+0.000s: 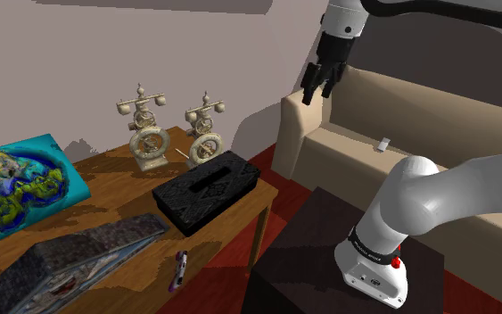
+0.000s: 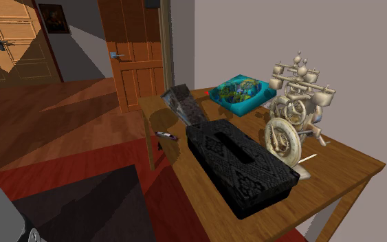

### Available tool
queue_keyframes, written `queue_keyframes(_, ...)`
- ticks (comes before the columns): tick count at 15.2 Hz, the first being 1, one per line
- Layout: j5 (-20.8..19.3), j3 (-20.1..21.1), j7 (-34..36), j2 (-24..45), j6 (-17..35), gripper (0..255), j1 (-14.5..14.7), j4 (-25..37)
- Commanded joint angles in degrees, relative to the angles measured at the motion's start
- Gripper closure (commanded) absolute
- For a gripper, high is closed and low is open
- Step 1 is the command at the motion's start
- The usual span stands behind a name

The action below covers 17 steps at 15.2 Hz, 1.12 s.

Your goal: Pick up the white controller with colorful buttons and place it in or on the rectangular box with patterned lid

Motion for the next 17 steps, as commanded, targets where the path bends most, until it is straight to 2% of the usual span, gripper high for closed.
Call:
queue_keyframes(1, 0.0, 0.0, 0.0, 0.0, 0.0, 0, 0.0, 0.0)
queue_keyframes(9, 6.21, 9.54, 14.32, 3.9, 7.32, 0, 0.61, -7.08)
queue_keyframes(17, 11.73, 19.18, 28.39, 13.92, 16.4, 0, 1.17, -9.26)
